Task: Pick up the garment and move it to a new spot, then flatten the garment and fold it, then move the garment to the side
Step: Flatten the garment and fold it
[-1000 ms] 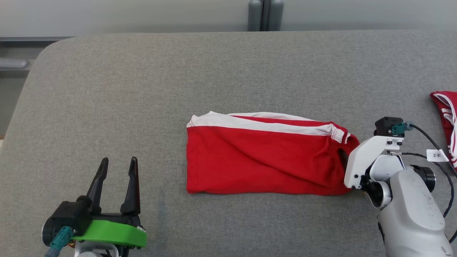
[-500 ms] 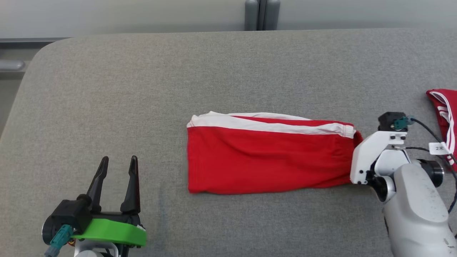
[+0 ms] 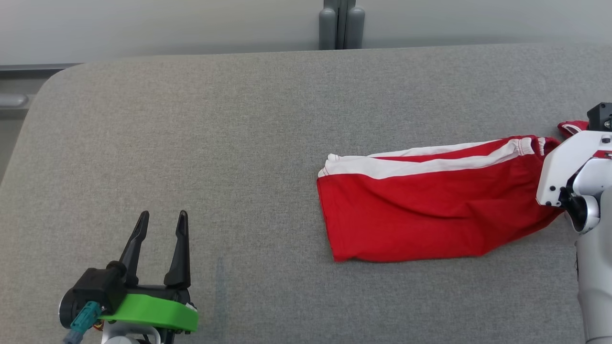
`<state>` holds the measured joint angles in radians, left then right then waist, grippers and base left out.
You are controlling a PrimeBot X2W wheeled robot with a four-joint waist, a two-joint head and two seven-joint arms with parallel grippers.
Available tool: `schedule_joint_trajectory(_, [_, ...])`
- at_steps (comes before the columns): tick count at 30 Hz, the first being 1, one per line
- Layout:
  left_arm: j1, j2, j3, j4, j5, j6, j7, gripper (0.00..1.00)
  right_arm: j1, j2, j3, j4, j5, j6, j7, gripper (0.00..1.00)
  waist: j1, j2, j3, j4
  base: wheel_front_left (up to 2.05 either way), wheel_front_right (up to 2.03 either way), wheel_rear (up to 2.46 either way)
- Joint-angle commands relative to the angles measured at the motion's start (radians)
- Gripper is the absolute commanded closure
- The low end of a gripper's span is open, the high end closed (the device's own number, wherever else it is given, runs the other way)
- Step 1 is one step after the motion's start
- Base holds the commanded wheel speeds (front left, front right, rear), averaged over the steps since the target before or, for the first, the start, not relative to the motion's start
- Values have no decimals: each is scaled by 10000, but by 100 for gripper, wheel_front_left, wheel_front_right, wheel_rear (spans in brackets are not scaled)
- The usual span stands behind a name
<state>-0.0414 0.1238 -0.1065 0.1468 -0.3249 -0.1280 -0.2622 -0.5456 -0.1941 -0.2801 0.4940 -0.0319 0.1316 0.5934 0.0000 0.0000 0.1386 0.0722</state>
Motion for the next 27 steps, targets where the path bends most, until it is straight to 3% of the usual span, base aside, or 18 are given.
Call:
schedule_joint_trajectory(1, [66, 76, -18, 20, -128, -43, -29, 0, -34, 47, 22, -143, 14, -19, 85, 100, 0, 0, -55, 10, 0, 0, 0])
schedule_joint_trajectory(14, [99, 105, -111, -4, -104, -43, -29, 0, 660, 545, 455, -323, 575, -19, 552, 100, 0, 0, -149, 153, 0, 0, 0])
schedule_joint_trajectory(15, [89, 105, -128, -7, -101, -43, -29, 0, 699, 511, 435, -304, 474, -19, 549, 86, 0, 0, -132, 173, 0, 0, 0])
schedule_joint_trajectory(17, [72, 98, -158, -19, -94, -43, -29, 0, 734, 470, 388, -293, 359, -19, 455, 89, 0, 0, -106, 215, 0, 0, 0])
schedule_joint_trajectory(19, [58, 116, -159, -16, -110, -43, -29, 0, 768, 467, 309, -307, 281, -19, 381, 100, 0, 0, -93, 241, 0, 0, 0])
schedule_joint_trajectory(27, [126, 139, -13, -34, -105, -43, -29, 0, 904, 519, 327, -486, 277, -19, 378, 100, 0, 0, -177, 217, 0, 0, 0])
